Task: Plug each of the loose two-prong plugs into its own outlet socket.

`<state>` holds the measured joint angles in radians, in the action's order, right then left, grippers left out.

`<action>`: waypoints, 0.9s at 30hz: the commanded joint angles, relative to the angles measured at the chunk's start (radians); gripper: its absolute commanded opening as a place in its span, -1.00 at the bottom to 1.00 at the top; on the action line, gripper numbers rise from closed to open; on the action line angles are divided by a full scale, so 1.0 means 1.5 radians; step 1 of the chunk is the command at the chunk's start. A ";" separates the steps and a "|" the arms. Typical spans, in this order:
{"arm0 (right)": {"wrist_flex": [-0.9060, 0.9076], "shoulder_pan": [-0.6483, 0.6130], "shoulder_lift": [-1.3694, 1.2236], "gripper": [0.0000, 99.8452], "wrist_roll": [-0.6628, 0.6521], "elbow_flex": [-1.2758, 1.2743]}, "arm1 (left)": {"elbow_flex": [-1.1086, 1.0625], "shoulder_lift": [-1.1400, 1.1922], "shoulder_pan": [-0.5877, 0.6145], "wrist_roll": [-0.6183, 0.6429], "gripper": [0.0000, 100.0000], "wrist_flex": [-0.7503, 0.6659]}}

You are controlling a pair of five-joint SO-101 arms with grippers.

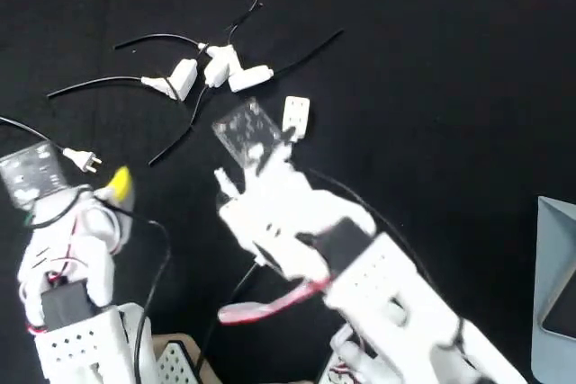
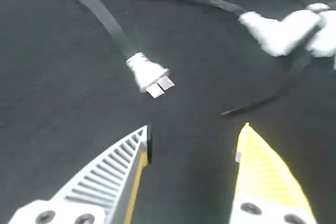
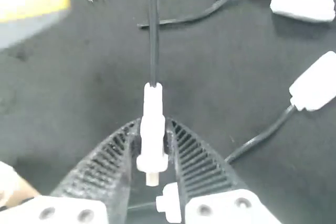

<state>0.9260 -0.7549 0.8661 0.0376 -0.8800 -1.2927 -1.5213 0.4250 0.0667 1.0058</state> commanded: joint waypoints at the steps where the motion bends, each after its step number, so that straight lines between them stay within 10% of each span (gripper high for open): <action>1: -0.037 -0.040 0.109 -0.98 0.000 -0.042 | 0.087 0.000 -0.132 0.002 -0.46 -0.015; 18: -0.046 -0.070 0.238 -0.98 0.000 -0.133 | 0.262 -0.006 -0.482 -0.070 -0.46 0.129; 27: -0.043 0.037 0.238 -0.98 -0.001 -0.128 | 0.269 0.003 -0.457 -0.090 -0.45 0.149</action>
<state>0.8800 -0.7779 1.2144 0.0391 -1.0871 -0.9260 -1.5321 -0.2977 -0.0560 1.2283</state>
